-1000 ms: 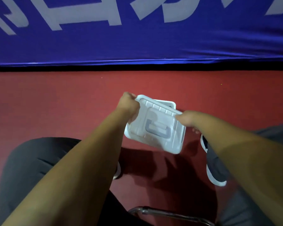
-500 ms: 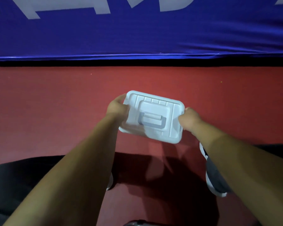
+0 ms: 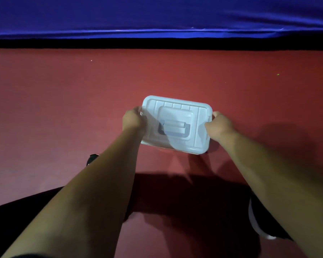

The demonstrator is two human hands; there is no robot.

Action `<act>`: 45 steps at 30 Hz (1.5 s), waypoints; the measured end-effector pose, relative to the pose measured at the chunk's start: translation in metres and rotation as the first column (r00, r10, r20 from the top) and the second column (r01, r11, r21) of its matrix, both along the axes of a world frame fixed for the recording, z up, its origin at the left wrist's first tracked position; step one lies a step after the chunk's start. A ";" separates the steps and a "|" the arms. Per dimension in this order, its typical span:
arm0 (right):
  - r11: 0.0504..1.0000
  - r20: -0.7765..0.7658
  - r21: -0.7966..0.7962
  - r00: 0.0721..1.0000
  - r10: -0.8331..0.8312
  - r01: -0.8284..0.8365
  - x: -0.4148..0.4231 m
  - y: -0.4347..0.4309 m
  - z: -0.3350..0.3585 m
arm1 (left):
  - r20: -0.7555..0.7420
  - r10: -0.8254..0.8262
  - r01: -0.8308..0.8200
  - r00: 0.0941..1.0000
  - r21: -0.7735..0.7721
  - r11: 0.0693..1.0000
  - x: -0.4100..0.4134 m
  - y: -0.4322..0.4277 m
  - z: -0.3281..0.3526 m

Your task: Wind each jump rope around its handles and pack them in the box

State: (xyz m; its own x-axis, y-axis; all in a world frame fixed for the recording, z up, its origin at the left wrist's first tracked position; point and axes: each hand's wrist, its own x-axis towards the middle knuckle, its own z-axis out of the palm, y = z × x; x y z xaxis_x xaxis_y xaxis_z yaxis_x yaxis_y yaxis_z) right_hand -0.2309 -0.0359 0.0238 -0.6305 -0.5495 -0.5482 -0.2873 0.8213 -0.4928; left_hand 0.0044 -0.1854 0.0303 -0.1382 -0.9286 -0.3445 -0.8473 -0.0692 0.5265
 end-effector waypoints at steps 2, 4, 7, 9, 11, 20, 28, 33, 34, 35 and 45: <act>1.000 -0.015 0.021 1.000 0.011 -0.010 0.001 -0.003 -0.009 | 0.044 -0.019 0.019 0.999 -0.001 1.000 -0.002 -0.005 -0.013; 0.999 -0.026 0.036 1.000 0.014 -0.013 0.000 -0.006 -0.017 | 0.084 -0.027 0.026 0.996 0.024 0.999 -0.003 -0.009 -0.026; 0.999 -0.044 0.031 0.999 0.023 -0.022 -0.002 -0.007 -0.028 | 0.097 -0.043 0.040 0.994 0.024 0.999 -0.003 -0.007 -0.038; 1.000 -0.031 0.011 0.999 0.011 -0.011 -0.005 -0.007 -0.037 | 0.098 -0.058 0.059 0.993 0.001 0.998 -0.002 -0.006 -0.043; 1.000 -0.009 -0.013 1.000 -0.011 0.011 -0.006 -0.004 -0.042 | 0.105 -0.076 0.078 0.992 -0.016 0.997 -0.001 -0.008 -0.048; 0.994 0.022 -0.050 0.995 -0.094 0.095 -0.001 0.014 -0.046 | 0.127 -0.064 0.062 0.990 0.018 0.998 -0.002 -0.009 -0.053; 0.971 0.089 -0.037 0.969 -0.231 0.235 0.010 0.015 -0.051 | 0.105 -0.060 0.053 0.993 0.072 0.996 0.004 -0.014 -0.056; 0.988 0.033 0.010 0.987 -0.155 0.155 0.000 0.009 -0.057 | 0.101 -0.031 0.021 0.994 0.101 0.995 0.005 -0.011 -0.058; 0.989 0.027 0.015 0.988 -0.149 0.149 -0.001 0.008 -0.055 | 0.105 -0.029 0.018 0.994 0.103 0.994 0.005 -0.010 -0.059; 0.988 0.013 0.012 0.988 -0.155 0.154 -0.001 0.007 -0.056 | 0.104 -0.023 0.013 0.994 0.102 0.995 0.005 -0.010 -0.059; 0.990 -0.076 0.132 0.996 -0.040 0.050 0.008 -0.002 -0.035 | 0.223 -0.058 0.035 0.973 0.108 0.994 0.001 0.002 -0.043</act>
